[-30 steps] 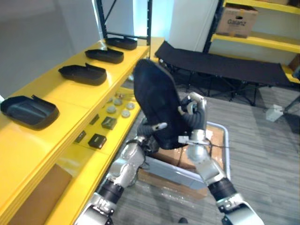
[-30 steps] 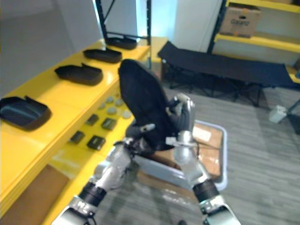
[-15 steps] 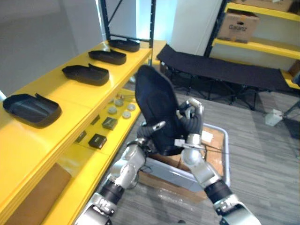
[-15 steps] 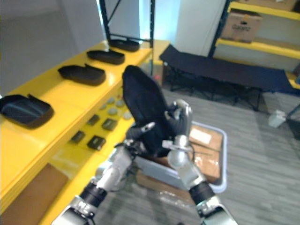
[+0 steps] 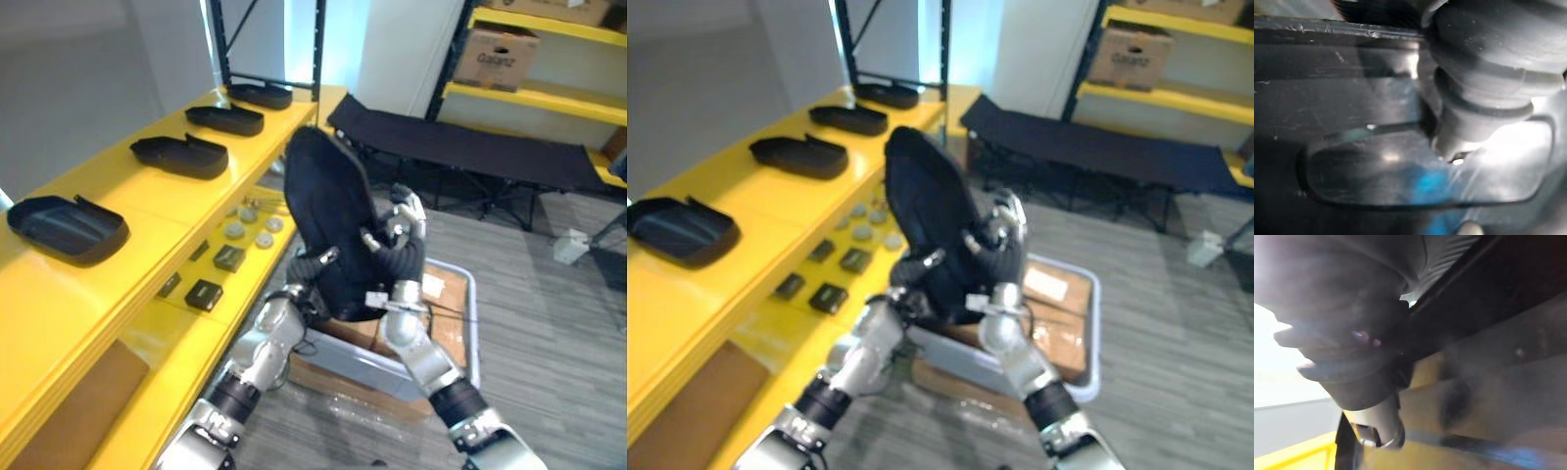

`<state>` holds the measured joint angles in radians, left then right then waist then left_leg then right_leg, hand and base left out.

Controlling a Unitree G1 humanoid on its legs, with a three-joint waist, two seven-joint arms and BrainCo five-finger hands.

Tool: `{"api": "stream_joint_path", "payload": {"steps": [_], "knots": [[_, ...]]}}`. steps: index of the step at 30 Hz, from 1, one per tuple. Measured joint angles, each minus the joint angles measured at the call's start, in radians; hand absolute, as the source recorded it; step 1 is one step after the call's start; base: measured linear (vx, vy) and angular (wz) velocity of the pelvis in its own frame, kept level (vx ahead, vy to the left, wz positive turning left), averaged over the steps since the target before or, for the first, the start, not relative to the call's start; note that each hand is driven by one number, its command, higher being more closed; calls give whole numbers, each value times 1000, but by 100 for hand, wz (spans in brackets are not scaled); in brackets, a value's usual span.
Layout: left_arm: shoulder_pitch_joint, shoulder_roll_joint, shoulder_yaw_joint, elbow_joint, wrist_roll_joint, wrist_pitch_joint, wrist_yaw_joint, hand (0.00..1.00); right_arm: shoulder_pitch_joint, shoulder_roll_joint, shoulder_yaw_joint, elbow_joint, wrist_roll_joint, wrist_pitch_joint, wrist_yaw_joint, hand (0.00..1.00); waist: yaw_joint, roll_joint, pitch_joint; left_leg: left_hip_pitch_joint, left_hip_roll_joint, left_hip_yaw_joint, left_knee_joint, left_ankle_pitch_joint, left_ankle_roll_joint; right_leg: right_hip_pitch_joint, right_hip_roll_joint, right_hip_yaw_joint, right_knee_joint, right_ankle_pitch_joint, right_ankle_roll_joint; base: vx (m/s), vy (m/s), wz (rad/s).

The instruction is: Walk over and take plastic housings, then place them on the shelf

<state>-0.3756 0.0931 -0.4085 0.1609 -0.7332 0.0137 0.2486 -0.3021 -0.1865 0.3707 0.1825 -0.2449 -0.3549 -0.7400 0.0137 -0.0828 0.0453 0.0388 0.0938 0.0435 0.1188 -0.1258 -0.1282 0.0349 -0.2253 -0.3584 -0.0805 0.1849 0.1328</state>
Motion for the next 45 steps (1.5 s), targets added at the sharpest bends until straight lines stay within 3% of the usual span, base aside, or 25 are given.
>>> {"api": "stream_joint_path", "payload": {"steps": [2,3,6,10,12,16,20,22,24,29,33,38,43,45], "knots": [[0,6,25,-72,47,0,15,100,21,-21,-17,-74,10,-1,56,0,-2,0,0,-4,-1,0,3,0,0,-3,1,0,0,0,0,-1,2,-2],[-1,7,63,-147,142,-16,31,100,27,-39,-15,-146,58,-15,164,0,-10,0,0,0,0,4,3,0,0,-2,3,2,0,1,-1,-2,3,-5],[-5,4,183,-224,273,-79,45,100,27,-53,-59,-289,134,-60,331,0,-15,-1,0,15,2,14,0,0,0,5,5,8,0,3,-3,-2,0,-9],[14,20,325,-229,366,-124,84,100,11,-68,-230,-417,234,-104,398,0,-17,-10,-6,20,3,22,-2,0,0,3,7,10,0,-2,-11,-33,-2,-8],[70,27,415,-229,432,-154,140,100,10,-83,-363,-499,336,-122,441,0,-19,-11,-7,32,11,36,-7,-1,-1,5,14,13,0,-10,-20,-16,-11,-14],[130,15,470,-229,499,-172,199,100,55,-82,-478,-565,437,-129,490,0,-27,-9,-6,32,22,45,-10,-2,-4,-1,24,17,0,-11,-22,13,-17,-8],[194,-3,476,-275,559,-182,233,100,240,-29,-563,-572,522,-112,517,0,-34,-6,-5,33,30,56,-17,-5,-9,-12,33,27,0,-8,-18,28,4,-8],[248,-33,487,-327,586,-190,249,100,353,39,-570,-560,597,-67,546,0,-50,4,-6,33,31,63,-24,-5,-9,-19,34,33,0,-8,-18,30,12,-9],[344,-79,494,-378,585,-218,248,100,498,129,-561,-503,714,-44,620,0,-59,21,-5,33,32,75,-32,-6,-10,-24,35,42,0,-8,-18,20,22,-11],[511,-124,491,-398,572,-283,221,100,619,205,-533,-317,760,-40,655,0,-60,40,-2,35,33,93,-39,-7,-11,-36,38,59,0,-8,-17,2,12,-10],[576,-122,492,-419,572,-303,203,100,622,196,-478,-288,578,-27,612,0,-52,50,5,33,33,93,-40,-8,-11,-36,38,59,0,-8,-17,-9,1,0],[593,-111,495,-507,587,-344,214,100,585,148,-411,-287,534,-8,586,0,-29,53,7,31,30,84,-39,-7,-11,-34,35,53,0,-8,-16,0,5,4],[592,-101,524,-536,629,-339,254,100,491,124,-362,-227,536,21,585,0,-15,54,6,9,15,20,-39,0,-4,-11,17,-12,0,-16,-7,6,15,38],[602,-107,557,-562,642,-331,267,100,462,122,-315,-186,548,32,584,0,15,55,7,-6,5,-24,-40,9,-2,4,7,-57,0,-21,-2,22,19,54]]}}
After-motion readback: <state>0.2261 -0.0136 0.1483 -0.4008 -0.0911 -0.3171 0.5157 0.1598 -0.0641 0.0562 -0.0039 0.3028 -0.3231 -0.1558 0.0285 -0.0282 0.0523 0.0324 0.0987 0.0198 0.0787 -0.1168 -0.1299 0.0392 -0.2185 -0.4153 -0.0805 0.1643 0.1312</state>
